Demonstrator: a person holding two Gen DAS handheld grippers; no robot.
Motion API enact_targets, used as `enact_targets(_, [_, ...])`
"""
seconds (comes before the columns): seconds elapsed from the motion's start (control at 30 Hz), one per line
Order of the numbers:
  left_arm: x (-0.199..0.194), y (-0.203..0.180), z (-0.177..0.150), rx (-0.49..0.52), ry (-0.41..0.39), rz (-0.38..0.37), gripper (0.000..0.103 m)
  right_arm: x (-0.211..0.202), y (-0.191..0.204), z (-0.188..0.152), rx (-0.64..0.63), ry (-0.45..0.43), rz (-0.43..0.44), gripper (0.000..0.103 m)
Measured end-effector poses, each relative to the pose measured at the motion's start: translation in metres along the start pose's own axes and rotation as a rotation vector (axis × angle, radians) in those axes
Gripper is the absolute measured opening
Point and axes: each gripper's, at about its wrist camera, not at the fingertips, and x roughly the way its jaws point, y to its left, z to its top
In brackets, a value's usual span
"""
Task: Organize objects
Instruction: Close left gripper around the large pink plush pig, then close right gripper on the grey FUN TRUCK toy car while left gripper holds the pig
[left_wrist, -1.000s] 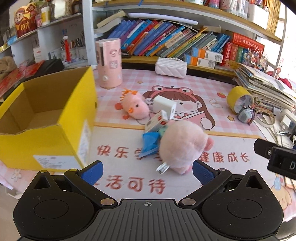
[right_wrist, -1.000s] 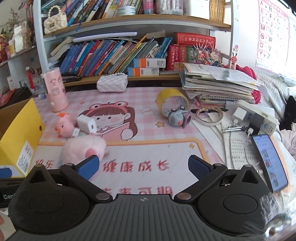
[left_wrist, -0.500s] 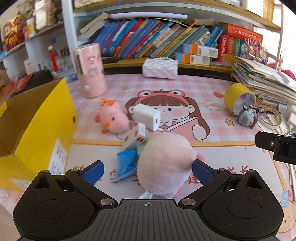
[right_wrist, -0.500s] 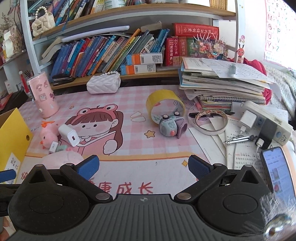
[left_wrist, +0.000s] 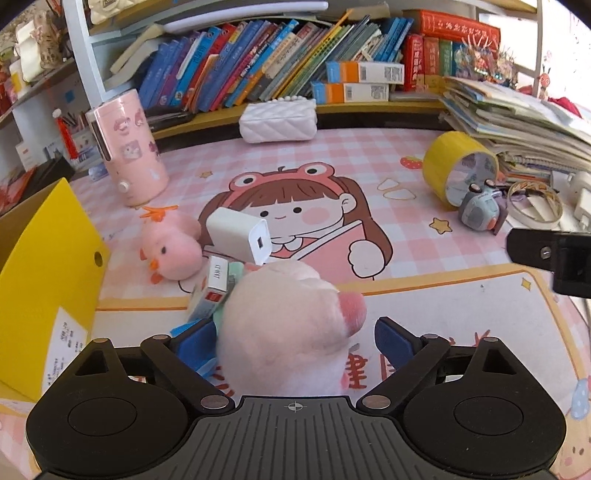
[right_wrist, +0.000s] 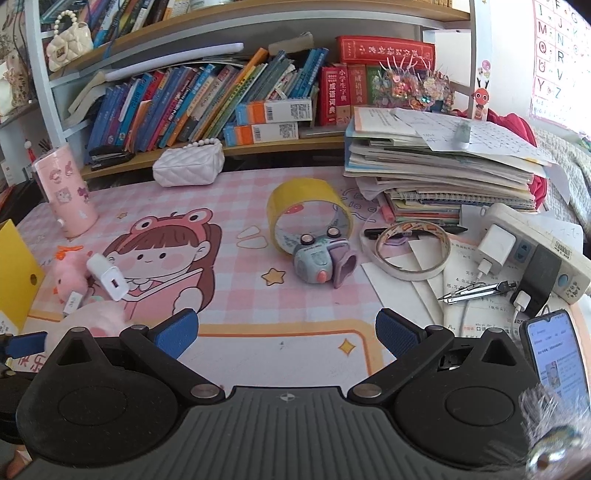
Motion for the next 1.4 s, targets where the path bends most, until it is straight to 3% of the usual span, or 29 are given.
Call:
enact_targets(0.13, [0.012, -0.001, 0.002, -0.017, 0.034, 0.022, 0.079, 0.003, -0.004, 0.002, -0.018, -0.004, 0.001, 0.103])
enact_targets(0.17, [0.015, -0.001, 0.002, -0.022, 0.04, 0.03, 0.068, 0.005, -0.005, 0.002, -0.024, -0.003, 0.002, 0.103])
enact_targets(0.3, [0.012, 0.009, 0.002, -0.07, 0.036, -0.002, 0.062, 0.012, -0.007, 0.003, -0.069, -0.011, 0.009, 0.103])
enact_targets(0.6, [-0.048, 0.026, 0.006, -0.147, -0.13, -0.182, 0.062, 0.045, -0.015, 0.009, -0.17, -0.006, 0.03, 0.101])
enact_targets(0.73, [-0.061, 0.033, 0.004, -0.158, -0.166, -0.182, 0.062, 0.063, -0.019, 0.011, -0.197, 0.008, 0.029, 0.093])
enact_targets(0.87, [-0.063, 0.041, 0.001, -0.189, -0.16, -0.186, 0.062, 0.081, -0.022, 0.011, -0.224, 0.03, 0.038, 0.08])
enact_targets(0.97, [-0.063, 0.043, 0.0, -0.184, -0.155, -0.177, 0.062, 0.093, -0.022, 0.012, -0.241, 0.044, 0.044, 0.077])
enact_targets(1.2, [-0.065, 0.045, -0.001, -0.184, -0.154, -0.167, 0.062, 0.115, -0.024, 0.026, -0.265, 0.011, 0.014, 0.077])
enact_targets(1.4, [-0.066, 0.046, -0.002, -0.183, -0.155, -0.155, 0.062, 0.139, -0.031, 0.038, -0.248, 0.042, 0.003, 0.076])
